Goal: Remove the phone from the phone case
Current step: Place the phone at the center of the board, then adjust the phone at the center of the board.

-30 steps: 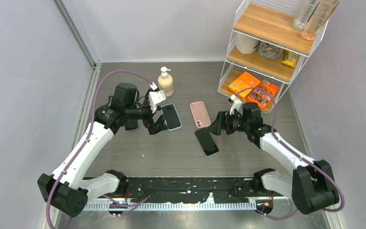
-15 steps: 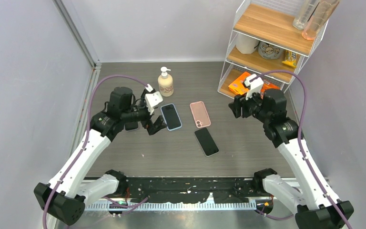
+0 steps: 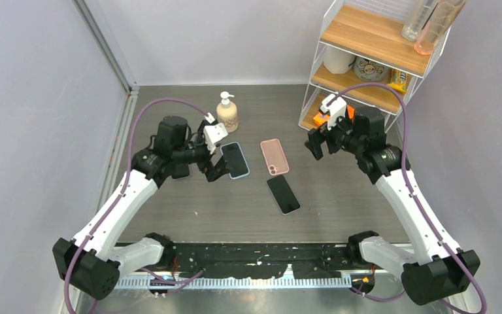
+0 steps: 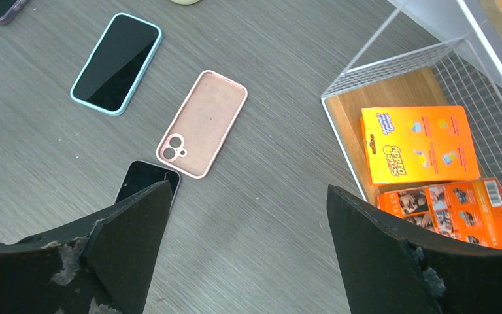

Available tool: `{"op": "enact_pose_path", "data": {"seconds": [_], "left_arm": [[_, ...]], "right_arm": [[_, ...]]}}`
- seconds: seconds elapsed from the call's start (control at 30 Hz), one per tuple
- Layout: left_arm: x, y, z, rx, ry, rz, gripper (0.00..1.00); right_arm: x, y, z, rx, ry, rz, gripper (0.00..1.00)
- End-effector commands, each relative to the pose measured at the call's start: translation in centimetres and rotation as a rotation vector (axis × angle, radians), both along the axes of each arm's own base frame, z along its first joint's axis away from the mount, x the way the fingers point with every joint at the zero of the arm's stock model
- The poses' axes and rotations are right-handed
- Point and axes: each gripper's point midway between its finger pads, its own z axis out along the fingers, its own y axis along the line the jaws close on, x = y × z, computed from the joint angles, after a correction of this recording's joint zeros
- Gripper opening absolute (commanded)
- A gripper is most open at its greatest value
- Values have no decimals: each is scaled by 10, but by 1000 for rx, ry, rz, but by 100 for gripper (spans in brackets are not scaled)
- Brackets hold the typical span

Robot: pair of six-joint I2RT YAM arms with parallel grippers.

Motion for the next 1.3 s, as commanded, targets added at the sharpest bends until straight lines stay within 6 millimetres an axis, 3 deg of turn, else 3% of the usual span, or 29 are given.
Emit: {"op": "enact_pose_path", "data": {"seconds": [0.0,0.2,0.47,0.73,0.93,1.27], "left_arm": [[5,-7,6,-35,-31,-19,99],[5,-7,7,-38,-17,-14,99],[7,-5,3,-6,3,-9,98],[7,-4,3,4,3,-13,97],[13,-8,8,-15,-24,-18,97],[11,-10,16,-38,-30,-21,96]], "right_arm": [[2,12,24,6,-69,89,95],[0,22,18,3,-47,164,95],[-21,48,5,39,-25,365,95],[-29,75,18,176,7,484,95],[-35,97,27,350,129,553,95],[-38,101,27,395,166,572,95]]}}
